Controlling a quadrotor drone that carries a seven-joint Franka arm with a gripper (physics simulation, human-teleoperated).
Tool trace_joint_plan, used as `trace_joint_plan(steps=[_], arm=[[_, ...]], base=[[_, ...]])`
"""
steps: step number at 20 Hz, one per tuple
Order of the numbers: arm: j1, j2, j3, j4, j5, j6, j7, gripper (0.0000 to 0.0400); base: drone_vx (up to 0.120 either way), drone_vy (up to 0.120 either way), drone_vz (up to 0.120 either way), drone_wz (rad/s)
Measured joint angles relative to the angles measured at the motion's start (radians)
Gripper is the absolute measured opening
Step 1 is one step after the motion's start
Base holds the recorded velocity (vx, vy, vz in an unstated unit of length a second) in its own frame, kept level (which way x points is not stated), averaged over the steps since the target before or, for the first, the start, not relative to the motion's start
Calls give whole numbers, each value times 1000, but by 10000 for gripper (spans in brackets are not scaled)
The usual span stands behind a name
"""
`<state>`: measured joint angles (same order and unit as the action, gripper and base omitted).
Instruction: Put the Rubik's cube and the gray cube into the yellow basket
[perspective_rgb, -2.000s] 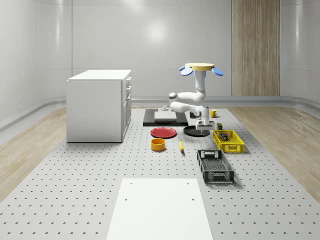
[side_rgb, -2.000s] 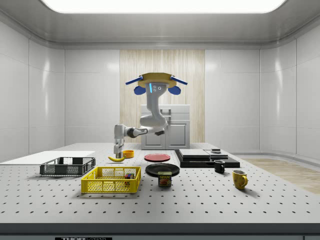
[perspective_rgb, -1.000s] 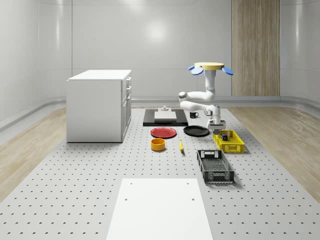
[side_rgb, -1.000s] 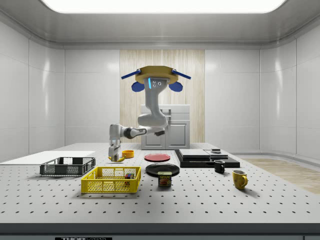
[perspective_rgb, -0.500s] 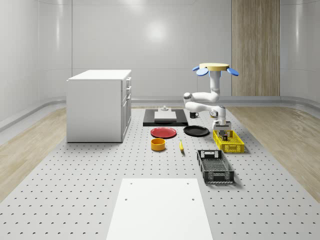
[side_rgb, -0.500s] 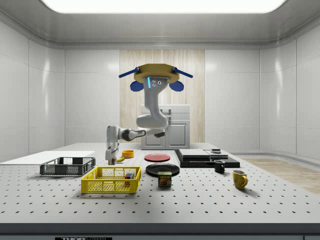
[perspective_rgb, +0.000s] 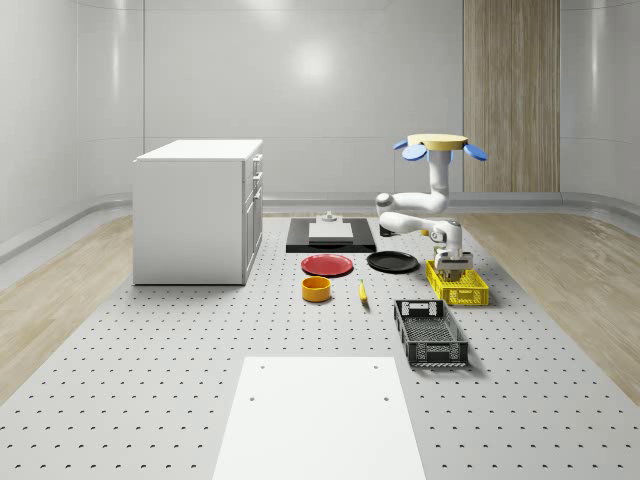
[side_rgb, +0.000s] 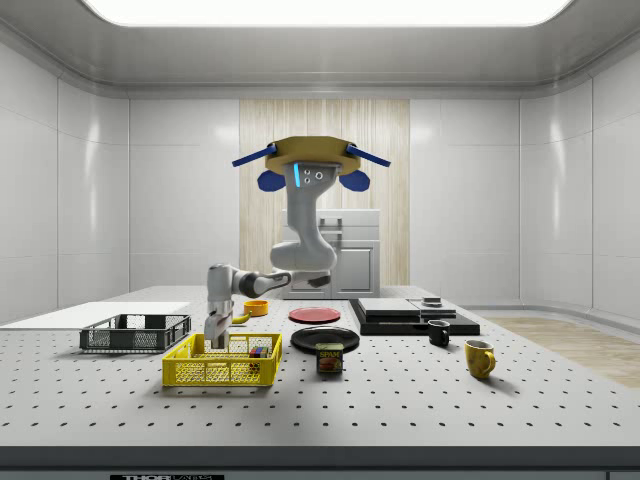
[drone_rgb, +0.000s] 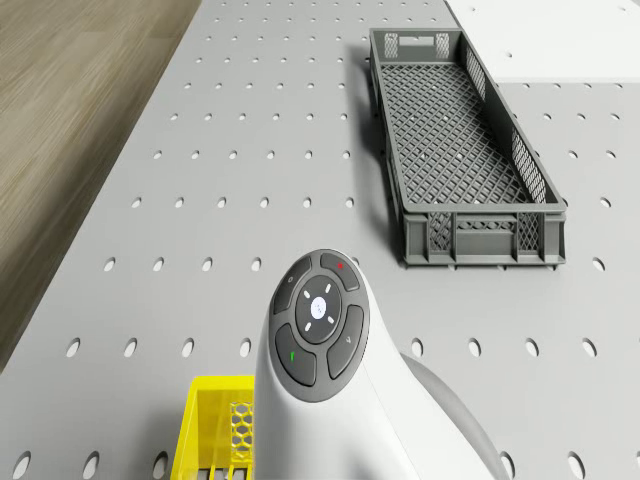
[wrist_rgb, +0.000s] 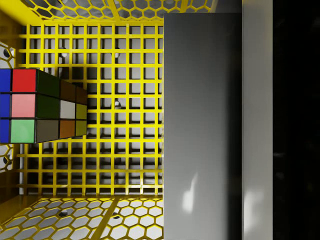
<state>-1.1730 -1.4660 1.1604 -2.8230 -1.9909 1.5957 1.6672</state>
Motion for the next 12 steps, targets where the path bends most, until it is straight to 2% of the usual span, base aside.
trace_joint_plan(steps=[9, 11, 12], arm=[[-20, 3, -97, 43, -92, 46, -4, 250], [-51, -9, -114, 48, -104, 62, 61, 251], [-52, -10, -123, 54, -112, 69, 53, 250]], base=[[0, 0, 0, 0], [0, 0, 0, 0], [0, 0, 0, 0]])
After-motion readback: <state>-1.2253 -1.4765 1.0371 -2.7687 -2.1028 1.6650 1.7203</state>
